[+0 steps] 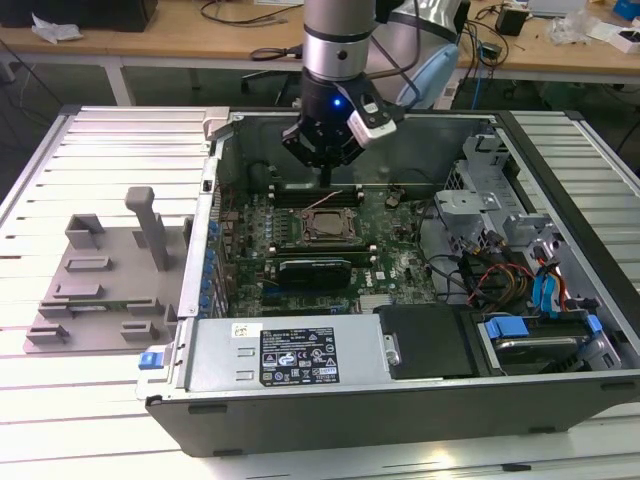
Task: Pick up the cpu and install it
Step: 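Install the first cpu locking lever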
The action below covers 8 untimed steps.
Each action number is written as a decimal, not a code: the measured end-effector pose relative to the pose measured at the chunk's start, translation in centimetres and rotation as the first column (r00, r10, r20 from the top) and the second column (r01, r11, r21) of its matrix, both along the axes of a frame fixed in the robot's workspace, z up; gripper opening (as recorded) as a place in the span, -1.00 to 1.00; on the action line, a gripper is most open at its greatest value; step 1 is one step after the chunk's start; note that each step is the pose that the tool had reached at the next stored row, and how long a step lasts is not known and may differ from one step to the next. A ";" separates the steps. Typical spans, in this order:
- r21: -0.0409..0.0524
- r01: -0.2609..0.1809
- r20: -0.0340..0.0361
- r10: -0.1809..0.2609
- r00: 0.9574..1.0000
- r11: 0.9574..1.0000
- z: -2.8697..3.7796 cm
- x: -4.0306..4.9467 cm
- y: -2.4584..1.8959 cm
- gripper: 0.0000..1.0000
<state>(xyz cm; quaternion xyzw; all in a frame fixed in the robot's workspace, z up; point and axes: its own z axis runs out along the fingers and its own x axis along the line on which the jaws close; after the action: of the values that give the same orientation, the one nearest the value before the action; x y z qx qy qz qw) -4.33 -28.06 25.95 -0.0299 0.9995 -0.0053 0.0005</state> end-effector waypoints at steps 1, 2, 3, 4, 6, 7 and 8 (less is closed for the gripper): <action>0.000 0.000 0.000 0.000 1.000 1.000 0.00 0.02 0.00 -0.79; 0.000 0.000 0.000 0.000 1.000 1.000 0.00 0.02 0.00 -0.79; 0.000 0.000 0.000 0.000 1.000 1.000 0.00 0.02 0.00 -0.79; 0.000 0.000 0.000 0.000 1.000 1.000 -0.01 0.00 0.00 -0.79; 0.000 0.000 0.000 0.000 1.000 1.000 -0.14 -0.41 0.00 -0.79; 0.000 0.000 0.000 0.000 1.000 1.000 -0.25 -0.77 -0.01 -0.79; 0.000 0.000 0.000 0.000 1.000 1.000 -0.42 -1.08 -0.01 -0.79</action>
<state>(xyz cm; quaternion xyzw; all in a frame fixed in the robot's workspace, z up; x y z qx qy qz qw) -5.41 -28.08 25.53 -0.0299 0.9995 -0.0051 0.0004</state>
